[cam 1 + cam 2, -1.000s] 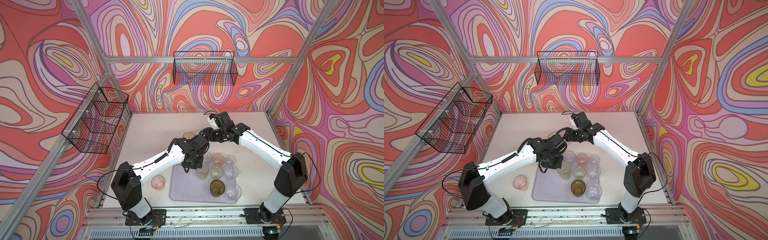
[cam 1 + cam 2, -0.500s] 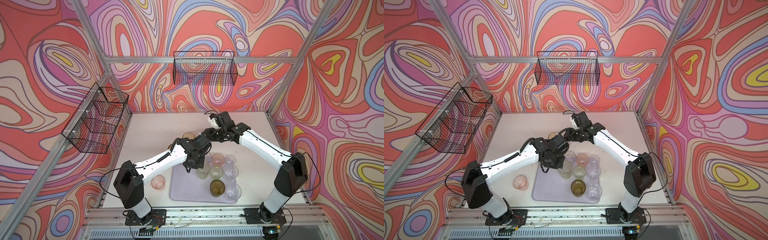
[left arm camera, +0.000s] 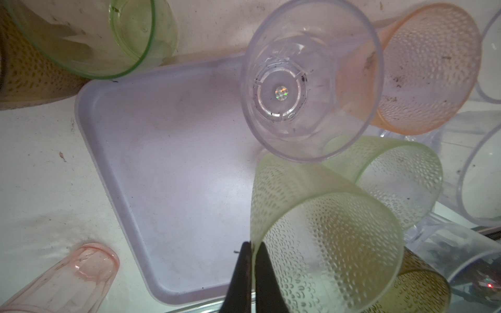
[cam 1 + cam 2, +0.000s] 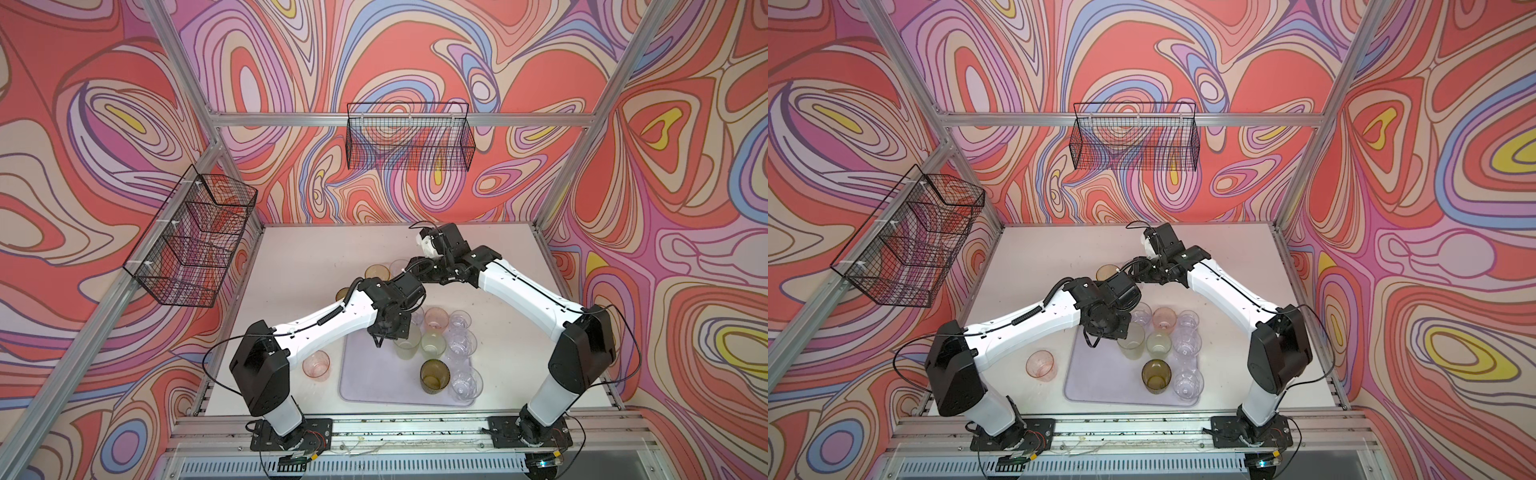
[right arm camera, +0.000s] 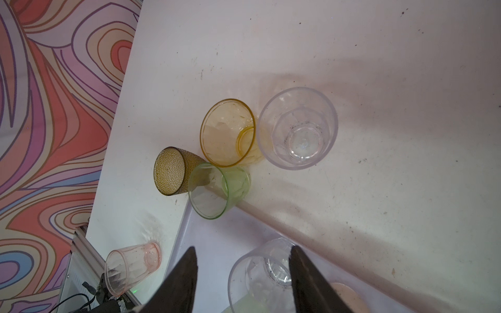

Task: Place the glasses into the tray
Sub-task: Place the glass on the tray.

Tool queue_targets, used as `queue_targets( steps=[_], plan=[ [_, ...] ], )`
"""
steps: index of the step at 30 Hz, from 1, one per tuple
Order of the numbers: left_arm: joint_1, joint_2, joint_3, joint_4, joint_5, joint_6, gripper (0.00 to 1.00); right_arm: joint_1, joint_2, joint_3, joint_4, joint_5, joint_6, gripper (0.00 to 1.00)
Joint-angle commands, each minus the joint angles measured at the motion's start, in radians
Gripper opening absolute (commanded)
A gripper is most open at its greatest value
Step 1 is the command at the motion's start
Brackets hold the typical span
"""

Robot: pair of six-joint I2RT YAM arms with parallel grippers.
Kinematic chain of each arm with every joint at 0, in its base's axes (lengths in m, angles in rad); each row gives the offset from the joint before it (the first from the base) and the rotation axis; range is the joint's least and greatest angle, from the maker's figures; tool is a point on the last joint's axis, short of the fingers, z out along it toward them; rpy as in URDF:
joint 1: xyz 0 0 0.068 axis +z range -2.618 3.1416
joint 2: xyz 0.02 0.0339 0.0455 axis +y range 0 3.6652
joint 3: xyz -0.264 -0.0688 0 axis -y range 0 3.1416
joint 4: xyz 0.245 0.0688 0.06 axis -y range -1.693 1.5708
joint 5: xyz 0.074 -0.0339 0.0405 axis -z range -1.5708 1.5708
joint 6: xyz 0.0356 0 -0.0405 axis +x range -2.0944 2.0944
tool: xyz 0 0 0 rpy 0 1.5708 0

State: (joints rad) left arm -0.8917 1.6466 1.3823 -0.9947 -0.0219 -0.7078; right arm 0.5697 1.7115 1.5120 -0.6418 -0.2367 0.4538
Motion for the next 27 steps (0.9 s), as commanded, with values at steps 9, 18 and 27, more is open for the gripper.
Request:
queue_targets(
  steps=[9,18,27],
  plan=[
    [-0.015,0.034,-0.025,0.007,-0.023,-0.018,0.0,-0.007,-0.006,-0.018,0.016,-0.001,-0.004,0.57],
    [-0.021,0.033,-0.022,-0.006,-0.048,-0.015,0.0,-0.01,-0.013,-0.025,0.008,-0.003,-0.009,0.57],
    [-0.021,0.023,-0.017,-0.016,-0.045,-0.014,0.09,-0.01,-0.021,-0.032,0.016,-0.003,-0.002,0.57]
  ],
)
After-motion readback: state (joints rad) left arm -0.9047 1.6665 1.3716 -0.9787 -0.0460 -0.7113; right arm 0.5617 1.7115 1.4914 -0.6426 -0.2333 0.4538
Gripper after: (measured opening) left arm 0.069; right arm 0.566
